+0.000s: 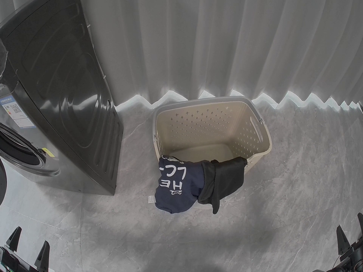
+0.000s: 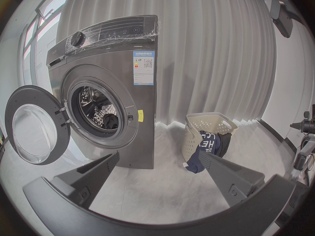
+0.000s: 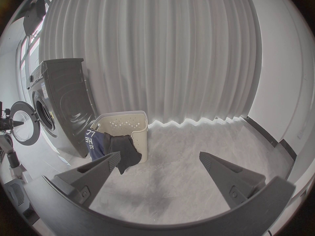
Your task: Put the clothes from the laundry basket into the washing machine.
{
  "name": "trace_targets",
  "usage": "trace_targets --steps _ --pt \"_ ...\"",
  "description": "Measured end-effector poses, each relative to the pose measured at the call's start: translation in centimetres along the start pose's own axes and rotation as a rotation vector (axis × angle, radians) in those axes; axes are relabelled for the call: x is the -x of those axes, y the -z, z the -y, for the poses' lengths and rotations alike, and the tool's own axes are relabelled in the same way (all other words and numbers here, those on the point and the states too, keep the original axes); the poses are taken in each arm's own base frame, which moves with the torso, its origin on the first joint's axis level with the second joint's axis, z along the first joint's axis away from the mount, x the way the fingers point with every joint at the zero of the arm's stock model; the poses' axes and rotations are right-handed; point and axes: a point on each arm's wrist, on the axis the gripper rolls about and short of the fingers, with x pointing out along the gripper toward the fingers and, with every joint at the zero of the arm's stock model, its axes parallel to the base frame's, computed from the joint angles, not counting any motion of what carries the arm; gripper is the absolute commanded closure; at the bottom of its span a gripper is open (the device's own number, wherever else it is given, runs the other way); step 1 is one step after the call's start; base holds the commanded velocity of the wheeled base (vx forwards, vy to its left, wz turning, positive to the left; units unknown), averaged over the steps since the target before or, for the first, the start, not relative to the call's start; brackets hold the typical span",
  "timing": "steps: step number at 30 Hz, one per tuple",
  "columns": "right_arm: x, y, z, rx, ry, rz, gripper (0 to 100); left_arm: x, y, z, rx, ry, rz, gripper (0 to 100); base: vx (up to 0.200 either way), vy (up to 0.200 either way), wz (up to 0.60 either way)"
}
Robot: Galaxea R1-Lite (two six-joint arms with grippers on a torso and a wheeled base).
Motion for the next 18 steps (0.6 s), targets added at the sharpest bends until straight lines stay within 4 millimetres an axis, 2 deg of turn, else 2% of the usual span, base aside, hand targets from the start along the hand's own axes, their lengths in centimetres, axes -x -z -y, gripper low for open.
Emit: trace_targets --steps 1,10,18 --pt "0.0 0.0 0.0 0.0 0.0 0.0 0 0.0 0.0 0.0 0.0 0.0 0.0 0 0.0 0.0 0.0" --pt "0.0 0.0 0.0 -0.002 0.0 0.0 0 0.0 -0.02 0.0 0.0 -0.001 0.002 0 0.0 -0.2 0.0" --pt "0.0 -0.04 0.0 -0.006 0.0 0.004 0 0.0 -0.01 0.0 0.001 -0.001 0.001 0 0.0 0.0 0.0"
